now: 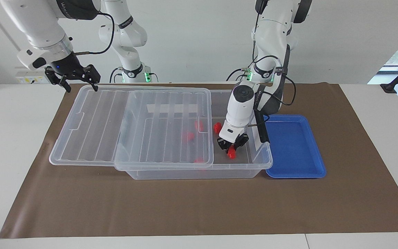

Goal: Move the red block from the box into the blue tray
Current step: 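Grasp the red block with the left gripper and lift it, then carry the red block with the left gripper over the blue tray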

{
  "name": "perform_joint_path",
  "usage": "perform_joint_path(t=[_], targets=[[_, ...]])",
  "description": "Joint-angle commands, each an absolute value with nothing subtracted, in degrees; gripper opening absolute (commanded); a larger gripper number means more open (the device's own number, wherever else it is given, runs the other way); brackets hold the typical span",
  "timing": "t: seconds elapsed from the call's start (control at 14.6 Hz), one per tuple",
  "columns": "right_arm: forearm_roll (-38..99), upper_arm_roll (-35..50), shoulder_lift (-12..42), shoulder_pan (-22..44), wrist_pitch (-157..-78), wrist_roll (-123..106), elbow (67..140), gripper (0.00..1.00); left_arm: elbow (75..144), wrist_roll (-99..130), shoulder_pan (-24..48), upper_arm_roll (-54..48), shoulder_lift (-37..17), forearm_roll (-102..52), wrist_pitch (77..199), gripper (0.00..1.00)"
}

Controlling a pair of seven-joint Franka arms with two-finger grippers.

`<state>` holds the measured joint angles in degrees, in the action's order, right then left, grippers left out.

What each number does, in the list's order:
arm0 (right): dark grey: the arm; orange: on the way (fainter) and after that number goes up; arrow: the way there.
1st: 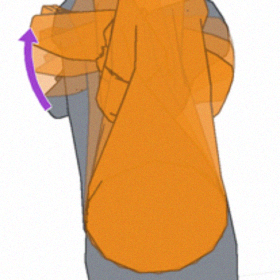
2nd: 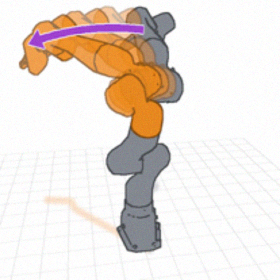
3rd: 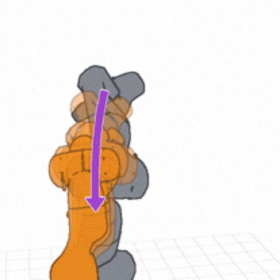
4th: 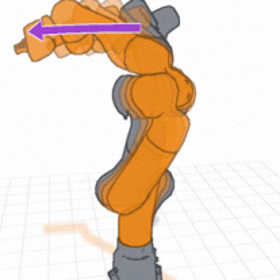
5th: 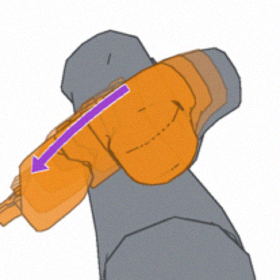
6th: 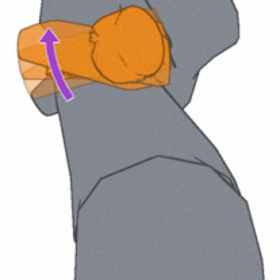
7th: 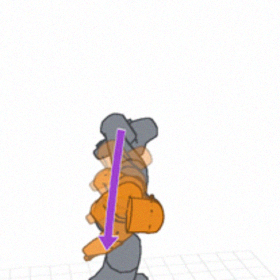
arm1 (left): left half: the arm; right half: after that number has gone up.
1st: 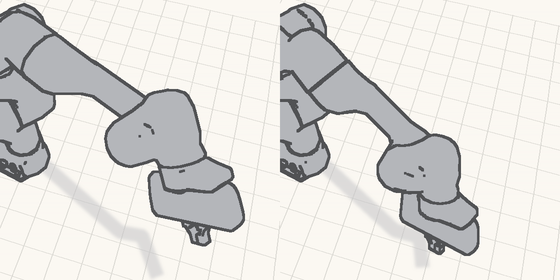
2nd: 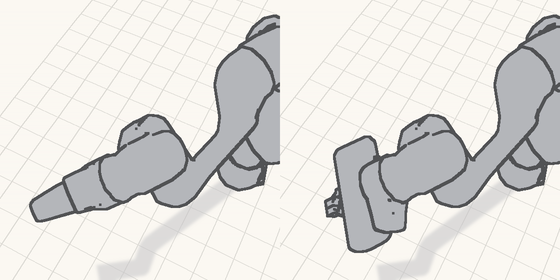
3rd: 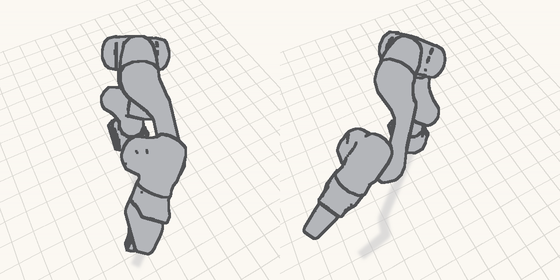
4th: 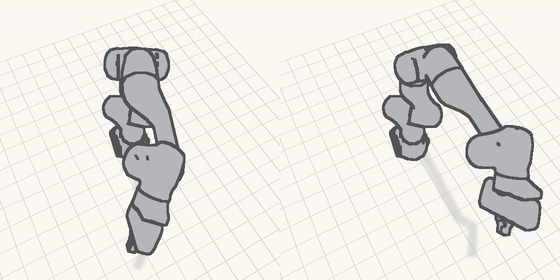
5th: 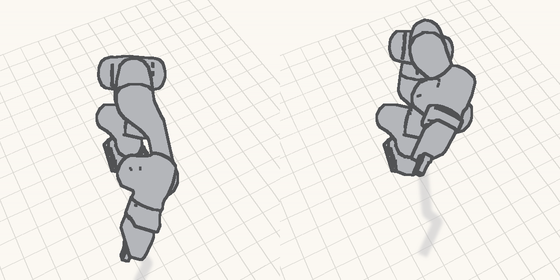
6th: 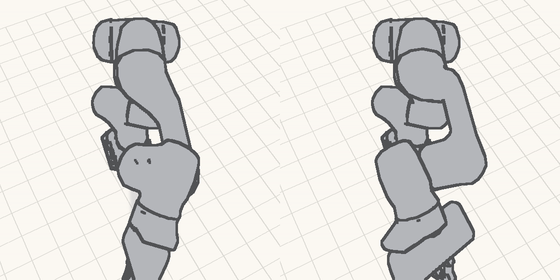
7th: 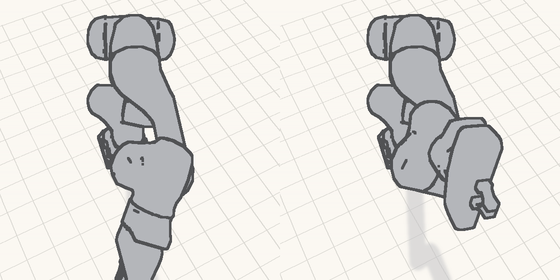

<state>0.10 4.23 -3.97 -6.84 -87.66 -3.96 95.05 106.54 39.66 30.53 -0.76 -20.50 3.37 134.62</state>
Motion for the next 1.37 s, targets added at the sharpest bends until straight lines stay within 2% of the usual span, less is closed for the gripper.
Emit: perform_joint_path(t=[0.0, 0.48, 0.55, 0.61, 0.68, 0.75, 0.96, 1.16, 1.3], targets=[[-0.7, 4.83, -4.57, -7.12, -88.42, -2.99, 95.98, 1.0, 107.49, 40.78, 30.67, -0.18, -14.43, 4.75, 130.62, 0.0], [-0.53, 4.75, -5.09, -7.91, -88.59, -5.95, 97.2, 1.0, 107.05, 34.39, 30.41, 0.61, -4.5, 4.66, 120.7, 0.0], [-0.35, 4.66, -5.18, -8.08, -89.64, -8.93, 97.73, 0.83, 107.14, 31.41, 29.45, 0.62, -3.09, 4.66, 118.67, 0.0], [-0.35, 4.48, -5.19, -8.09, -90.78, -10.79, 97.91, 0.55, 107.23, 28.24, 27.27, 0.53, -1.68, 4.31, 116.83, 0.0], [-0.35, 4.4, -5.19, -9.22, -91.23, -11.51, 98.08, 0.18, 107.31, 24.38, 25.85, 0.61, -0.63, 4.13, 114.81, 0.0], [-0.26, 4.39, -5.19, -11.49, -92.45, -12.64, 99.13, 0.0, 107.4, 20.87, 24.19, 0.62, 0.08, 4.13, 113.48, 0.0], [0.0, 4.31, -5.27, -14.76, -97.19, -22.83, 101.94, 0.0, 108.36, 12.51, 18.39, 0.53, 0.53, 3.96, 113.46, 0.0], [-0.09, 4.13, -5.27, -17.83, -102.11, -23.55, 105.28, 0.0, 112.05, 0.56, 11.71, 0.62, 1.23, -0.43, 116.09, 0.0], [-0.09, 4.13, -3.61, -19.15, -104.31, -23.64, 106.25, 0.0, 115.38, -1.75, 9.85, 0.62, 1.06, -0.53, 120.56, 0.0]])
